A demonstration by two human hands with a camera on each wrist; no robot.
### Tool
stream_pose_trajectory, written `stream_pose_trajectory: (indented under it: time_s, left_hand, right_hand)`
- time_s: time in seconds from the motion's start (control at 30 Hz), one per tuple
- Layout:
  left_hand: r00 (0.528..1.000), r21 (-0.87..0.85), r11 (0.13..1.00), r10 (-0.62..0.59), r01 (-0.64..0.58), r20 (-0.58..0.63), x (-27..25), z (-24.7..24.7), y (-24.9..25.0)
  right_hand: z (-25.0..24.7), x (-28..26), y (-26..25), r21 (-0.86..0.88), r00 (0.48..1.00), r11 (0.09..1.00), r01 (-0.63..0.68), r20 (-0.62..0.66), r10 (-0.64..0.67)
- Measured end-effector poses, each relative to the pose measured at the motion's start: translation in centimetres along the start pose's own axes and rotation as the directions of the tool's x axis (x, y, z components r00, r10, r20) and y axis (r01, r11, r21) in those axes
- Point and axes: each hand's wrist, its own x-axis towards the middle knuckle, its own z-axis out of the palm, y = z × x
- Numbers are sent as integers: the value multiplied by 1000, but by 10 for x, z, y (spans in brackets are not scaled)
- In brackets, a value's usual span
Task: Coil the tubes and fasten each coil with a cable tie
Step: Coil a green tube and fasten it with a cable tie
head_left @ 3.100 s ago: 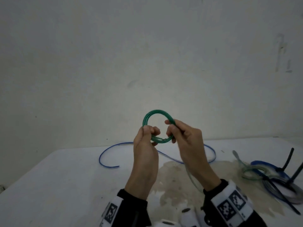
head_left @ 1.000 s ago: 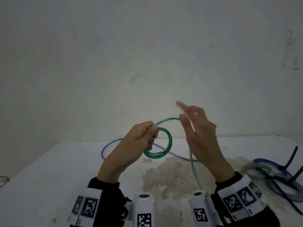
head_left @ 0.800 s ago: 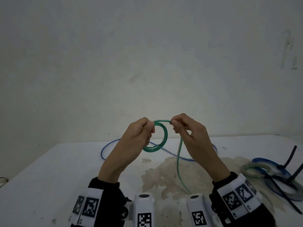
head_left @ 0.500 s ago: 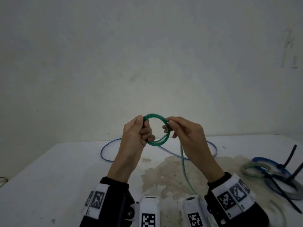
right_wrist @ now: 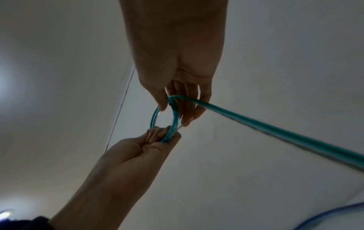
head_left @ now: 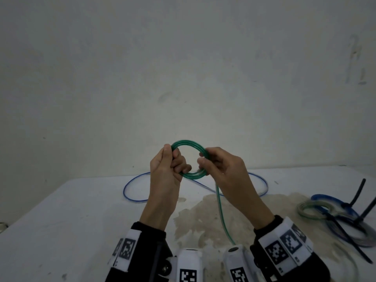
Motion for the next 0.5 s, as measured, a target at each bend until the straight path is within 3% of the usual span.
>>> stream_pose_trajectory:
  time_s: [0.1,0.2,0.27,0.37,0.5]
  left_hand:
    - [1000,-140,990,-7,3,-25,0,3,-2]
    - [999,-223,975,-4,-7,-51,-1,6,-5]
    - [999,-237,971,2,-15,-55,-2,7,-7]
    - [1000,-206,978,-25,24,-4,-1,1,-10]
    - [969,100,985,-160,143,188,2,-15,-3]
  right_hand:
    - [2,-1,1,110,998,993,-52,-38,56]
    - [9,-2,-5,353,983,927,-127,-83,166]
    - [13,-3,-8,410,976,900,-148,-89,200]
    - [6,-1,-4,303,987,948,-102,-86,134]
    - [-20,5,7,95,998,994,-60,28,58]
